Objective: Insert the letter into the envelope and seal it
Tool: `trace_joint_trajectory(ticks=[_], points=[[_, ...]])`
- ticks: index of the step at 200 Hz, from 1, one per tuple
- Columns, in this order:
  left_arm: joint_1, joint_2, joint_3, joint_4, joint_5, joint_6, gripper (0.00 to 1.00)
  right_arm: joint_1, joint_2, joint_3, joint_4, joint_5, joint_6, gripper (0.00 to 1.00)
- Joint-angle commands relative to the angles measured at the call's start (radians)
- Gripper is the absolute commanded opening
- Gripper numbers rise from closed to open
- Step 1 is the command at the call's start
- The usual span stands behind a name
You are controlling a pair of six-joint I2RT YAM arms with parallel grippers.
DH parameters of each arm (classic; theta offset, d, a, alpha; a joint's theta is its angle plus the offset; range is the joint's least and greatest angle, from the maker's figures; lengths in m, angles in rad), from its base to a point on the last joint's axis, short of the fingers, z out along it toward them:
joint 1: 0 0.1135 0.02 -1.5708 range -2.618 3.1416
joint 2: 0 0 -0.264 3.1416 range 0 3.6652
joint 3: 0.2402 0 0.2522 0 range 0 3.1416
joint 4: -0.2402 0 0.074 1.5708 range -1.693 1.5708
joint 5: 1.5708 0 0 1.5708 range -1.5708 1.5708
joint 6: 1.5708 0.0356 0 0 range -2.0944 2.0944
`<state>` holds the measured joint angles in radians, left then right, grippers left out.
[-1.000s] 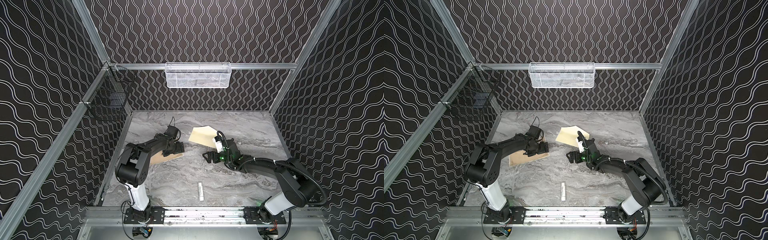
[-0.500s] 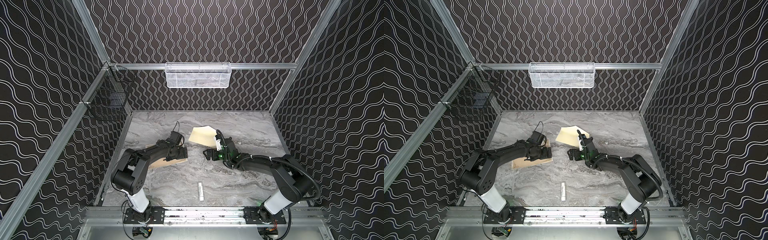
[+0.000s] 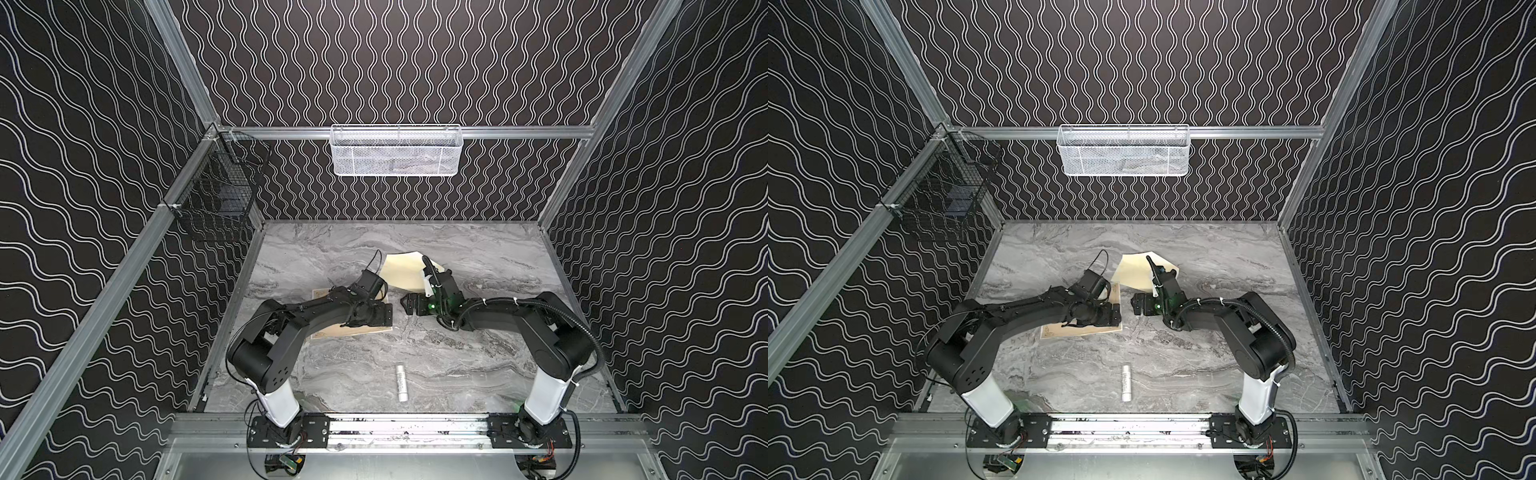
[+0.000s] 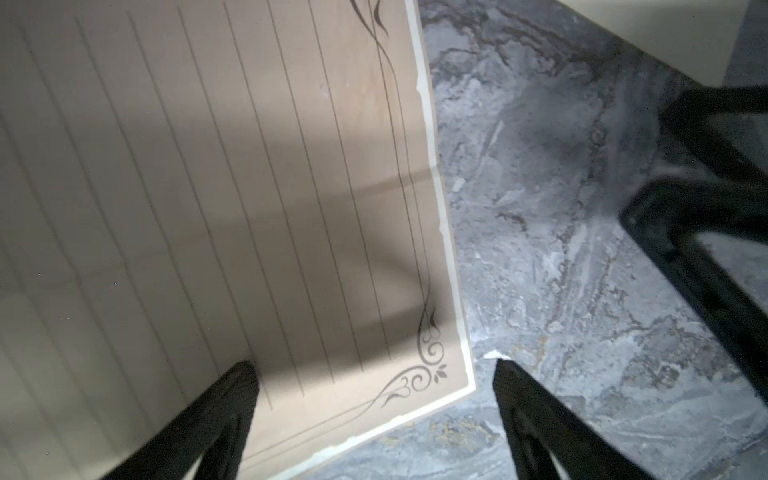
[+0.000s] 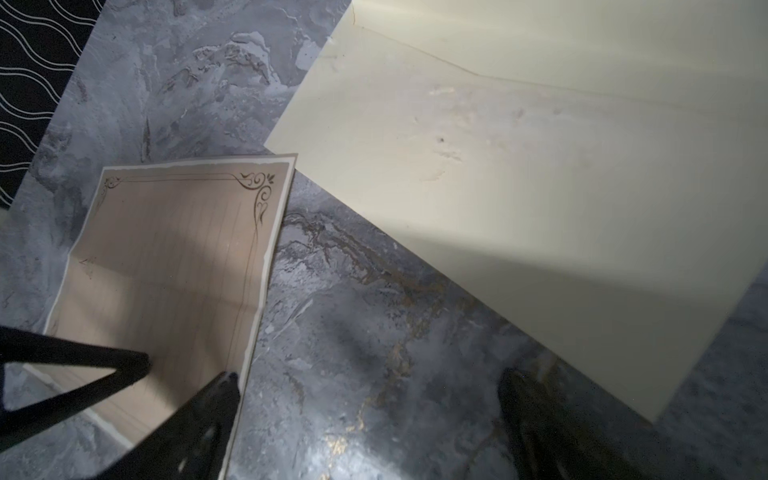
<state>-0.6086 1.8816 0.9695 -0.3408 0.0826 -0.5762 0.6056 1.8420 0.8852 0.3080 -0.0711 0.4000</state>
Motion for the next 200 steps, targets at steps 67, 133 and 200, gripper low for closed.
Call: trace_joint_trajectory(ticks=[67,133,200], points=[[-0.064,-0.001,-0.020,-0.108,0.117,-0.043,0.94,-0.058,0.093,0.062,-0.001,0.033,-0.028,1.00],[-0.096,-0.014,-0.023,-0.113,0.120,-0.057,0.95,-0.081,0.126,0.100,-0.014,0.025,-0.045,1.00],[-0.103,-0.157,0.071,-0.213,0.066,0.004,0.99,-0.081,0.017,0.097,-0.096,-0.049,-0.077,1.00]])
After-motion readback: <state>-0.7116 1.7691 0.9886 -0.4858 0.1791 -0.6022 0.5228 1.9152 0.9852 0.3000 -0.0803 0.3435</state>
